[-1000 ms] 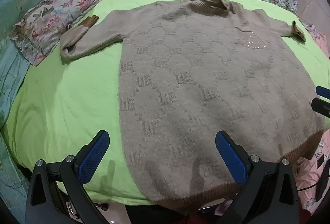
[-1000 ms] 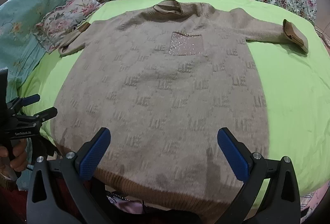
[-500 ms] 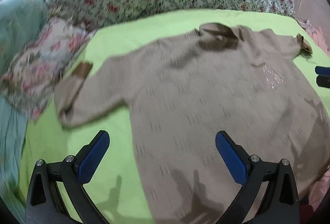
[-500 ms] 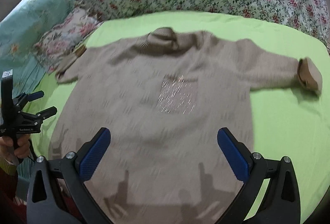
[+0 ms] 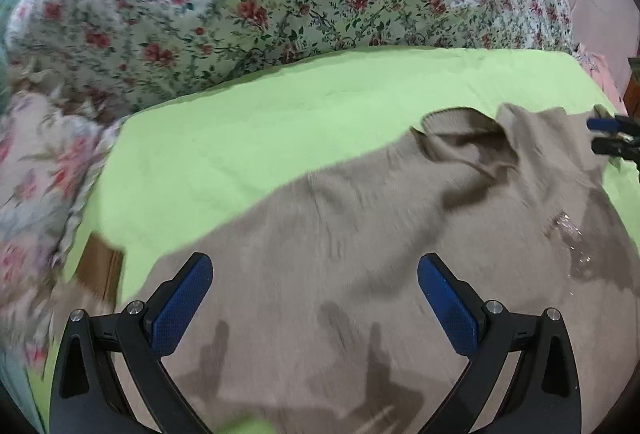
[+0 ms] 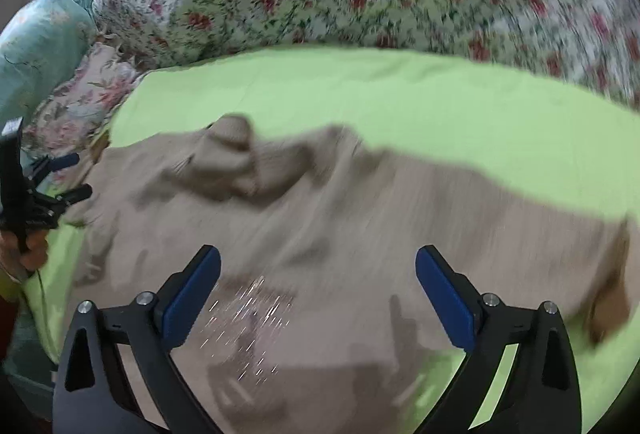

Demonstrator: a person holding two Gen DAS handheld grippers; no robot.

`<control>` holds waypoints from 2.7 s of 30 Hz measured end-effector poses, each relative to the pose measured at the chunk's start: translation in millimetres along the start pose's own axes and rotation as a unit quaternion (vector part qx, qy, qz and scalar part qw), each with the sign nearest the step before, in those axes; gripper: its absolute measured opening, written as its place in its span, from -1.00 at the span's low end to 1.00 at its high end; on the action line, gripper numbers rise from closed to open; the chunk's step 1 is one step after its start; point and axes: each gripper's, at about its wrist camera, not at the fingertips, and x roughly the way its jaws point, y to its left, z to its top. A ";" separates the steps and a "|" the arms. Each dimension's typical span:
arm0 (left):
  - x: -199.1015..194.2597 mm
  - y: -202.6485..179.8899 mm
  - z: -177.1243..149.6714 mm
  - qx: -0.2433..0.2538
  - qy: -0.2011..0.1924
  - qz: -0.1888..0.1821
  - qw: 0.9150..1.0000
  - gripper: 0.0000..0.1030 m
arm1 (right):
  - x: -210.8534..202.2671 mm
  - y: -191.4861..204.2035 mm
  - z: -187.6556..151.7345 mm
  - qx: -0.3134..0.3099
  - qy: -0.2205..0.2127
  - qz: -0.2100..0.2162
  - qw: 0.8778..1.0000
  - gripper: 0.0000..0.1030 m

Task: Fold small clothes

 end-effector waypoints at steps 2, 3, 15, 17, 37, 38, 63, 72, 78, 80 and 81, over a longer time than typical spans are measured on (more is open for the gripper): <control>24.2 5.3 13.6 0.011 0.011 0.003 1.000 0.99 | 15.5 -2.6 17.2 -0.023 -0.003 -0.015 1.000 0.79; 37.0 7.5 20.2 0.016 0.017 0.006 1.000 0.99 | 23.5 -2.9 24.2 -0.035 -0.003 -0.023 0.999 0.78; 116.3 3.4 39.2 0.052 0.063 -0.077 0.994 0.51 | 126.0 -21.7 49.4 -0.074 0.073 0.019 0.994 0.00; 108.2 -1.1 39.1 0.053 0.050 -0.085 0.994 -0.13 | 121.3 -20.7 46.9 -0.071 0.064 0.029 0.995 -0.43; 106.4 21.3 44.3 -0.066 0.006 0.043 0.997 -0.57 | 113.0 -40.7 64.6 0.055 0.004 -0.083 0.995 -0.62; 103.3 24.6 44.4 -0.074 0.008 0.044 0.996 -0.45 | 109.9 -41.1 64.9 0.058 0.004 -0.077 0.995 -0.50; -55.7 -62.9 -115.6 -0.203 0.036 -0.053 0.977 0.58 | -122.9 -133.2 -115.1 0.253 -0.108 -0.147 0.950 0.31; -58.5 -87.1 -139.4 -0.194 0.066 -0.063 0.977 0.59 | -64.9 -154.7 -78.1 0.195 -0.035 -0.219 0.955 -0.36; -66.7 -82.6 -146.1 -0.200 0.063 -0.075 0.975 0.59 | -89.9 -134.4 -66.4 0.245 -0.071 -0.123 0.959 -0.76; -67.6 -82.8 -147.8 -0.198 0.062 -0.079 0.975 0.59 | -94.3 -101.0 -53.8 0.230 -0.079 -0.060 0.968 -0.76; -68.3 -83.5 -149.3 -0.196 0.061 -0.080 0.975 0.59 | -93.0 -82.2 -45.3 0.221 -0.079 -0.025 0.972 -0.76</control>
